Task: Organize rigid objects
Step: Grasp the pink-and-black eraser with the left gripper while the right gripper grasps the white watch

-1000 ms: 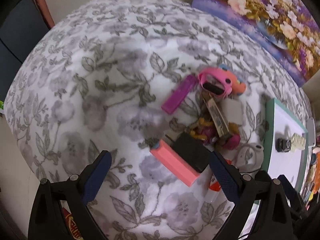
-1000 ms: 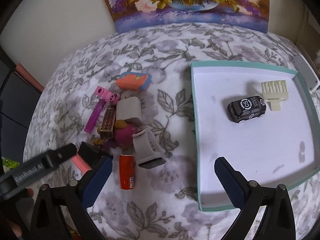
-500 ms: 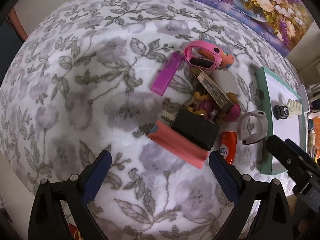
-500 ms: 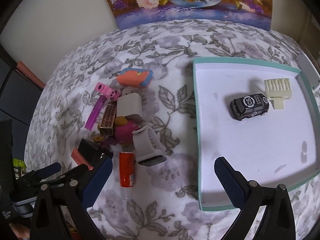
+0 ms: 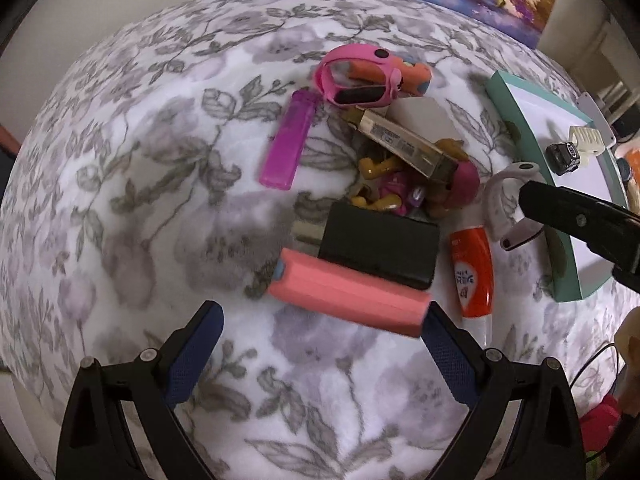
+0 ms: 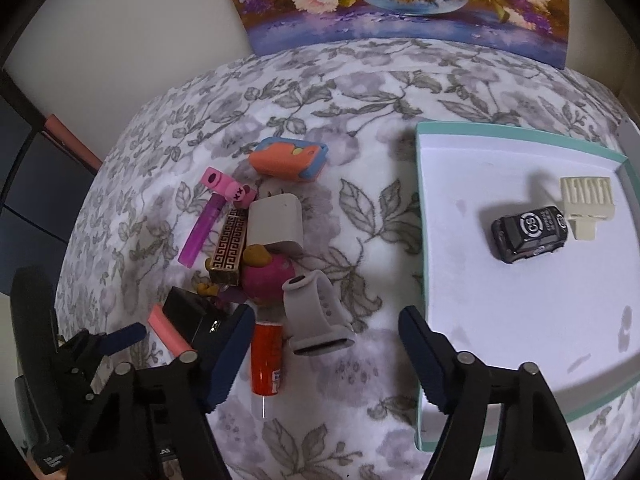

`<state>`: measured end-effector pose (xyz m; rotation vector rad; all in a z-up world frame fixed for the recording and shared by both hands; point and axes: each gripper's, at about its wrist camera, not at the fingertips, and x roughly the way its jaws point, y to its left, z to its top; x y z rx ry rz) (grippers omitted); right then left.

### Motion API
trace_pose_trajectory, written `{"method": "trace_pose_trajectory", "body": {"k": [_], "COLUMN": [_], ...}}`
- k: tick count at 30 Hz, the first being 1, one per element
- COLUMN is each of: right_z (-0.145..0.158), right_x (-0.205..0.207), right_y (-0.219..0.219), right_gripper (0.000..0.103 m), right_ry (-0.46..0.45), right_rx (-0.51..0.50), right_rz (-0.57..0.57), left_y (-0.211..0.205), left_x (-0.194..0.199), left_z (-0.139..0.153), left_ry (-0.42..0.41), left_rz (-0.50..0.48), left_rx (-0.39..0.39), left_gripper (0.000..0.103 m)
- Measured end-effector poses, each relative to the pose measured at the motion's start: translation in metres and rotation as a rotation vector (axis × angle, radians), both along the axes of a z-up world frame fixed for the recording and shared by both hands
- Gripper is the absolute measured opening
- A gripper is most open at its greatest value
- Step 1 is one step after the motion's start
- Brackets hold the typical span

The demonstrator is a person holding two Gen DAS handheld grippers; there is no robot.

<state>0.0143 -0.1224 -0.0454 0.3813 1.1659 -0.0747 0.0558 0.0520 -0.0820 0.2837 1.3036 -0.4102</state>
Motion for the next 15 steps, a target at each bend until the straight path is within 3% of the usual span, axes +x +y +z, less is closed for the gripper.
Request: {"method": "trace_pose_trajectory", "body": {"k": [10, 15], "right_z": [-0.012, -0.019], "right_x": [0.011, 0.013], "right_y": [0.006, 0.005], "right_gripper": [0.057, 0.055], "right_ry": [0.035, 0.052], "right_rx": [0.000, 0.009], "right_rz": [0.024, 0.021], "left_y": [-0.002, -0.014], "left_x": [0.010, 0.011], "left_z": [-0.016, -0.019], "left_ry": [-0.027, -0.076], "left_rz": [-0.057, -0.115], "left_rx": [-0.035, -0.022], "left_gripper": [0.093, 0.091]}}
